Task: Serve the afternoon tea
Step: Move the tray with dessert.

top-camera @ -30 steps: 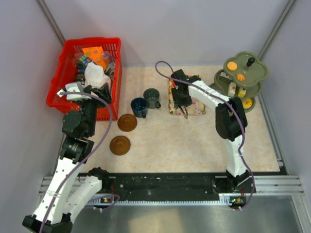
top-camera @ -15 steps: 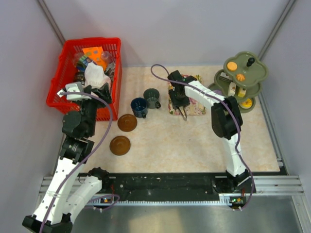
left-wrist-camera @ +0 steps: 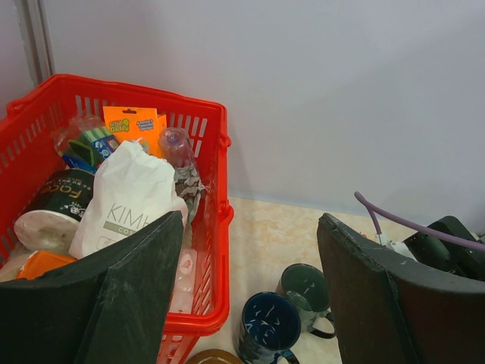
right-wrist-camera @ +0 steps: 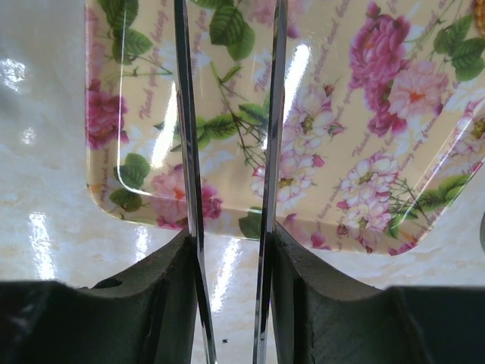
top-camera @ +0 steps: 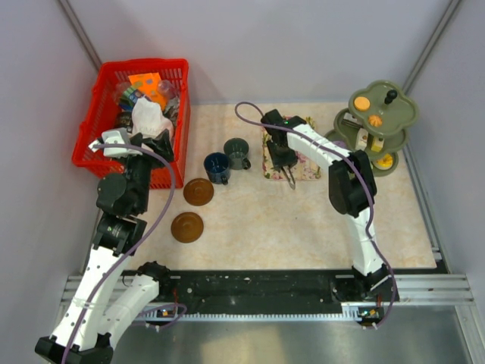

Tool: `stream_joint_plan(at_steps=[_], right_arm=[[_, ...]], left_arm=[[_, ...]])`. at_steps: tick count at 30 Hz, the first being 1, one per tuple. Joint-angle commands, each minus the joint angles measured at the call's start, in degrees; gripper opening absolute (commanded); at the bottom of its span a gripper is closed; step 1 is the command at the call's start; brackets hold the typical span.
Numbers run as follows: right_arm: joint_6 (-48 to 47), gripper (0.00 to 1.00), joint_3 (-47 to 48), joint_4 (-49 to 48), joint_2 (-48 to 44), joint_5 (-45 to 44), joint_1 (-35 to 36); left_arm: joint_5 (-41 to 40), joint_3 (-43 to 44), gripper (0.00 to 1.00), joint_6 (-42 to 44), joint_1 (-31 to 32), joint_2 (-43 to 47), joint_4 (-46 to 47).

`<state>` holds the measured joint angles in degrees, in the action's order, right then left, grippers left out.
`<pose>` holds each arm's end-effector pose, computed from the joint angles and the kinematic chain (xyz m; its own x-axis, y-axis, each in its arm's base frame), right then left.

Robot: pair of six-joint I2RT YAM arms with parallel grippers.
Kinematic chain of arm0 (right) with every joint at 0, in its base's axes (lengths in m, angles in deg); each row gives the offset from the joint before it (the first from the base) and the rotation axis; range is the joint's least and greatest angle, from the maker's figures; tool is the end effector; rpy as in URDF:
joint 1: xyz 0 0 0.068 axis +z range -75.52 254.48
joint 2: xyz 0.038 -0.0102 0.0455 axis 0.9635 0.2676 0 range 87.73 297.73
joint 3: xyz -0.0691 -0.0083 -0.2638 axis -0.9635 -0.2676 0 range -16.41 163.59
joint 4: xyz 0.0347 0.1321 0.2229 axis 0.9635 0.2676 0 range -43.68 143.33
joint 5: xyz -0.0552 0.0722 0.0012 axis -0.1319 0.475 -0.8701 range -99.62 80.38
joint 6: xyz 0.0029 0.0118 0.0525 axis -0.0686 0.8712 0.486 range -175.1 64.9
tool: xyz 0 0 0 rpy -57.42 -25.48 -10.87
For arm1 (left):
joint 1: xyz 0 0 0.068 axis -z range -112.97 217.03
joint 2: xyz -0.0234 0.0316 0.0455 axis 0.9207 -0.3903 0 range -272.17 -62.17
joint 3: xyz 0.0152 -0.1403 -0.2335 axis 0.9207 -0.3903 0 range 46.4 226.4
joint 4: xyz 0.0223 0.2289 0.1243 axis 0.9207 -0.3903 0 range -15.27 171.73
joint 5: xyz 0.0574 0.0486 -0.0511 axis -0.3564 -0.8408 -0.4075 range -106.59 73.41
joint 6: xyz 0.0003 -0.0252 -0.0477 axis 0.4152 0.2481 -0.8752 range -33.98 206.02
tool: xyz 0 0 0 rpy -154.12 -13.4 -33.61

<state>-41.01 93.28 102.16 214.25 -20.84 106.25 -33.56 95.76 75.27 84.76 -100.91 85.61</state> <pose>0.3960 0.2371 0.2082 -0.9009 -0.2770 -0.3342 -0.2555 0.9608 -0.1077 0.1445 -0.0352 0.4099 0.2302 -0.2608 -0.9375 0.0662 0.9654 -0.2523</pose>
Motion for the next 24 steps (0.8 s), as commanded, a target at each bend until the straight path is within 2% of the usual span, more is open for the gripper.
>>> stream_joint_plan(at_steps=[1, 5, 14, 18, 24], right_arm=[[-0.5, 0.36, 0.2, 3.1, -3.4, -1.9, 0.6], [-0.6, 0.36, -4.7, 3.7, -7.8, -0.8, 0.8], [0.8, 0.36, -22.0, 4.3, -22.4, 1.1, 1.8], [0.9, 0.39, -24.3, 4.9, -25.6, 0.7, 1.9], [0.8, 0.4, -23.0, 5.2, -25.6, -0.2, 1.9]], left_arm=[[0.5, 0.0, 0.77, 0.5, 0.1, 0.6, 2.8], [0.5, -0.1, 0.77, 0.5, 0.1, 0.8, 2.8], [0.5, 0.0, 0.77, 0.5, 0.0, 0.7, 2.8], [0.6, -0.1, 0.77, 0.4, 0.1, 0.8, 2.8], [0.5, -0.1, 0.77, 0.4, 0.1, 0.8, 2.9]])
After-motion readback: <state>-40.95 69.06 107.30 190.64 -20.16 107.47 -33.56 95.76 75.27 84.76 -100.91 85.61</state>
